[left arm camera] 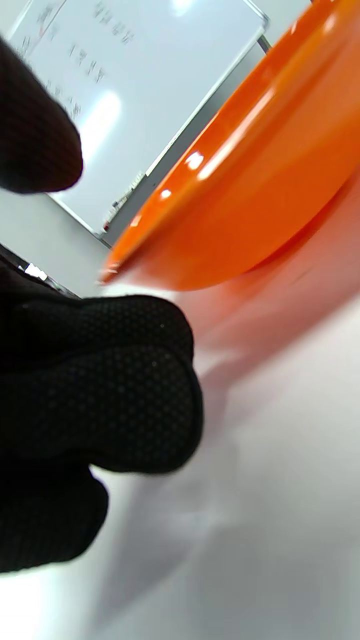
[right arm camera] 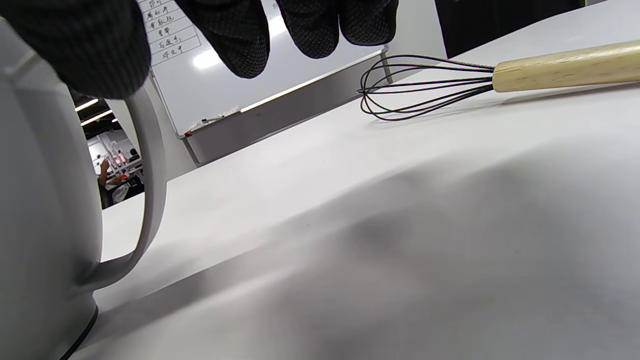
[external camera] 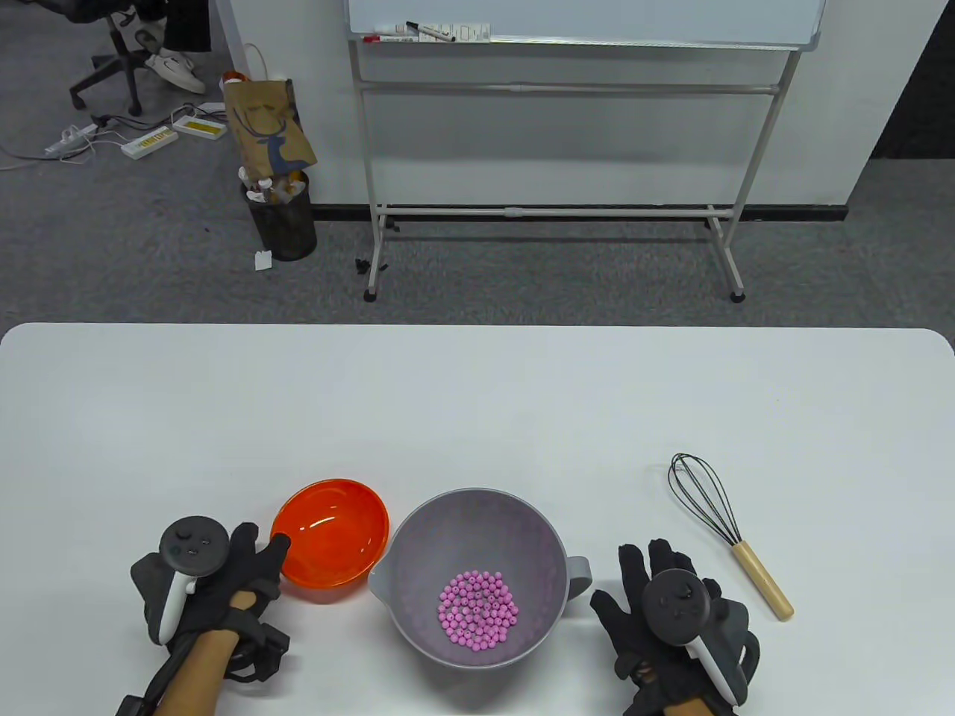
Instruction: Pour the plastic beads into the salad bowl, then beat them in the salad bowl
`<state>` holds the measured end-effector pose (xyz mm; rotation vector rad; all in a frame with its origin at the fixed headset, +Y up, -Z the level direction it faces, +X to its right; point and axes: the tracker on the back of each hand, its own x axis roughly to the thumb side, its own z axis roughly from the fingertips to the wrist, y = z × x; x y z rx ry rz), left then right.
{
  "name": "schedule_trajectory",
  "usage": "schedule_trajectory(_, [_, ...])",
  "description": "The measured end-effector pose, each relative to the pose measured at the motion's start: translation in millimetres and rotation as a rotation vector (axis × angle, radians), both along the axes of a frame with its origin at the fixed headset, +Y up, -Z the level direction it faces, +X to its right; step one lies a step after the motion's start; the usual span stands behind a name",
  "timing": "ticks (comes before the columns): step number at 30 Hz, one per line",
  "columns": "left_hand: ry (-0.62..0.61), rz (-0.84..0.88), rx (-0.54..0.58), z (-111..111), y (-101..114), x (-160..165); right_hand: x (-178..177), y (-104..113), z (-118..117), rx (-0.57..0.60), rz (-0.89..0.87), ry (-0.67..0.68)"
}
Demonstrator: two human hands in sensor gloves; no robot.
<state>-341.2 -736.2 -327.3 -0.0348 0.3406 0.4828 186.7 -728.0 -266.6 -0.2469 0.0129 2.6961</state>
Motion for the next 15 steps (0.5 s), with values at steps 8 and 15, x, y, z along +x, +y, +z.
schedule_trajectory(8, [-0.157, -0.286, 0.192, 15.5, 41.8, 29.7, -0.4, 1.9, 1.3, 0.018, 0.004, -0.002])
schedule_trajectory(15, [-0.414, -0.441, 0.36, 39.8, 41.8, 76.9, -0.2, 1.6, 1.9, 0.019, 0.019, 0.005])
